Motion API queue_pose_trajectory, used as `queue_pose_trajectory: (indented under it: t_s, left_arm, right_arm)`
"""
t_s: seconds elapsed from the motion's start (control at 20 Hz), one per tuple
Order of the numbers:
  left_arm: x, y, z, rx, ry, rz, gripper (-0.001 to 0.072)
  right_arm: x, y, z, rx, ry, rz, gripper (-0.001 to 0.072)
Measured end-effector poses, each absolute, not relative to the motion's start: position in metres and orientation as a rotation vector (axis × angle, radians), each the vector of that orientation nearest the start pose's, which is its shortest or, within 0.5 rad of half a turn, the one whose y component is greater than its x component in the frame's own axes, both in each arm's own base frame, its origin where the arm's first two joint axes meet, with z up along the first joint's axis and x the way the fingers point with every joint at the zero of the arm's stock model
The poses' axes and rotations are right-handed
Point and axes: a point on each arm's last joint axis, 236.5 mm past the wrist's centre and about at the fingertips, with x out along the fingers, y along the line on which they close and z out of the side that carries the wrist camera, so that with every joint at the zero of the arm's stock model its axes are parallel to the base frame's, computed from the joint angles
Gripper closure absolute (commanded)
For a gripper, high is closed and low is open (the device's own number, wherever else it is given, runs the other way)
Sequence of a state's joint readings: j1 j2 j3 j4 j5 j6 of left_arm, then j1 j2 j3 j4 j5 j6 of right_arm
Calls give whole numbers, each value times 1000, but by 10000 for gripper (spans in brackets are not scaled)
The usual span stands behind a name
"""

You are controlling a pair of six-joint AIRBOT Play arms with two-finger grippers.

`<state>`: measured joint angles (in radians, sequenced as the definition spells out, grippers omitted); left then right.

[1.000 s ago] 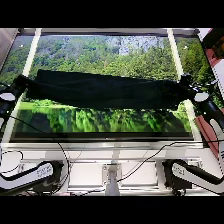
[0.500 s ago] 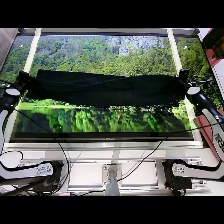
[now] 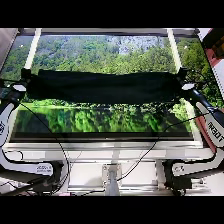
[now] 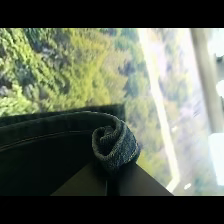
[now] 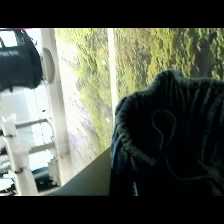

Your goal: Fold the clothes and pants, and hang the long-sleeved shirts on hangers.

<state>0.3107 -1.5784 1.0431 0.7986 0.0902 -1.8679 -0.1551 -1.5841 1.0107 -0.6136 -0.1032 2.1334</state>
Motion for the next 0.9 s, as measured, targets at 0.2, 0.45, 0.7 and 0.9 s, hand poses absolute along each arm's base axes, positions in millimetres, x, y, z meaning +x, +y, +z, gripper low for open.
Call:
queue_pose_trajectory:
  t_s: [0.2, 0.45, 0.7, 0.9]
  left_arm:
    - [539, 188, 6, -1091, 170, 579, 2]
    - [555, 176, 36, -887, 153, 482, 9]
    - [557, 180, 84, -719, 81, 419, 9]
    - [536, 186, 61, -671, 278, 438, 8]
  right_arm:
    - [546, -109, -25, 1510, 210, -591, 435]
    - [547, -106, -21, 1437, 232, -559, 301]
    - [550, -104, 3, 1227, 248, -472, 303]
    - [549, -99, 33, 973, 264, -385, 303]
